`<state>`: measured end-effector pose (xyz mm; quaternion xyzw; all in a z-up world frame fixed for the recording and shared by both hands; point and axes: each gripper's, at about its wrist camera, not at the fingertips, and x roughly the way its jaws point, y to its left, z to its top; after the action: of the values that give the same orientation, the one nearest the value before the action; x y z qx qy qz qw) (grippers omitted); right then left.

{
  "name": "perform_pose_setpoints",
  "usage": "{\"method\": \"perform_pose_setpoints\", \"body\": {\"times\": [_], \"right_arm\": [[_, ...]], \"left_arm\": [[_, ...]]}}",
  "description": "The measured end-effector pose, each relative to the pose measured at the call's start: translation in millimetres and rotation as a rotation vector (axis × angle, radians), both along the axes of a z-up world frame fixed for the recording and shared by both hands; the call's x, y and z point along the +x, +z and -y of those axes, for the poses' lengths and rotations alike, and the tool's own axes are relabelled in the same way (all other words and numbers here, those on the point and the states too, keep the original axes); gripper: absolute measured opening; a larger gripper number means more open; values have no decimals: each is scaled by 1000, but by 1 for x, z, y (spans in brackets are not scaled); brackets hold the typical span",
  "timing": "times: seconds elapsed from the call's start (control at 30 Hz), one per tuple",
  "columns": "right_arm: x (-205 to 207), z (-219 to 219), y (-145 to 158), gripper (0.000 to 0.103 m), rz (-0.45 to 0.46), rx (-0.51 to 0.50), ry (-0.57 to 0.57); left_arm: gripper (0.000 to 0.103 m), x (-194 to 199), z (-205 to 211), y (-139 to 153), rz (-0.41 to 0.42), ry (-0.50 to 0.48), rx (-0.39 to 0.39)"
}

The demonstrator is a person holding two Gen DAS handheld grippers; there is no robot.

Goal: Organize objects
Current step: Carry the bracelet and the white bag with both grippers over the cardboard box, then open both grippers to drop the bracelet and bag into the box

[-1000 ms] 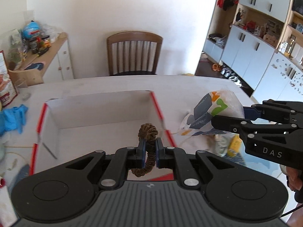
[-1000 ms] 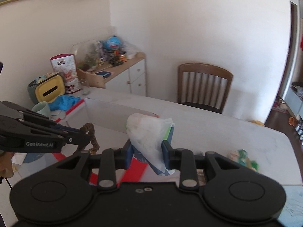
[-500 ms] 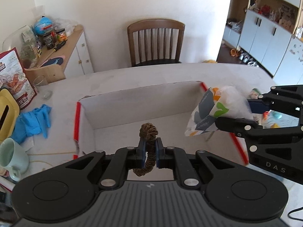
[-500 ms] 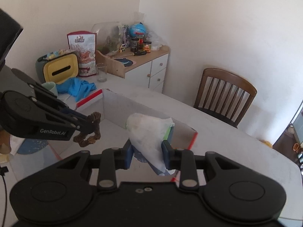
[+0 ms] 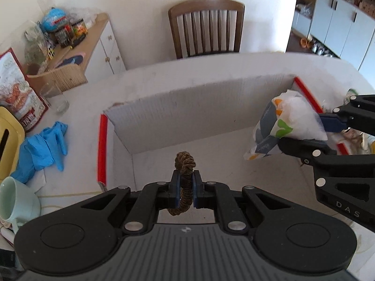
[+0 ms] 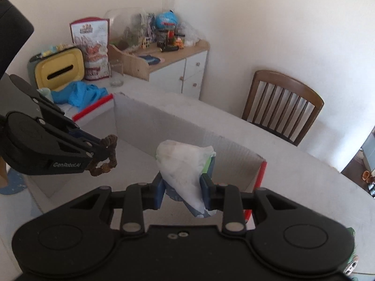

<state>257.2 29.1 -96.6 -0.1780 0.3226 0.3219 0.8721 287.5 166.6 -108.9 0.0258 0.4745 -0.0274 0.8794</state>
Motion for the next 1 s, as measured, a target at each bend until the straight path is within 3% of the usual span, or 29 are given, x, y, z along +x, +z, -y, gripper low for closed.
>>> {"method": "perform_pose_setpoints", "body": {"times": [0.33, 0.57, 0.67, 0.73, 0.77, 1.0], "right_arm": [[-5, -8, -26, 31, -15, -123, 45], [-13, -8, -26, 34, -70, -119, 79], [-14, -5, -23, 42, -91, -94, 65], [-16, -3, -21, 69, -88, -89, 56], [-18, -2, -19, 75, -81, -84, 57], [-25, 6, -10, 76, -83, -62, 63]], "left_arm": [[10, 20, 0, -24, -100, 14, -20], [10, 21, 5, -31, -150, 10, -54], [10, 20, 6, -33, -158, 5, -77], [10, 18, 6, -33, -158, 4, -90], [10, 18, 5, -33, -157, 6, -100], [12, 9, 6, -28, -147, 8, -122]]}}
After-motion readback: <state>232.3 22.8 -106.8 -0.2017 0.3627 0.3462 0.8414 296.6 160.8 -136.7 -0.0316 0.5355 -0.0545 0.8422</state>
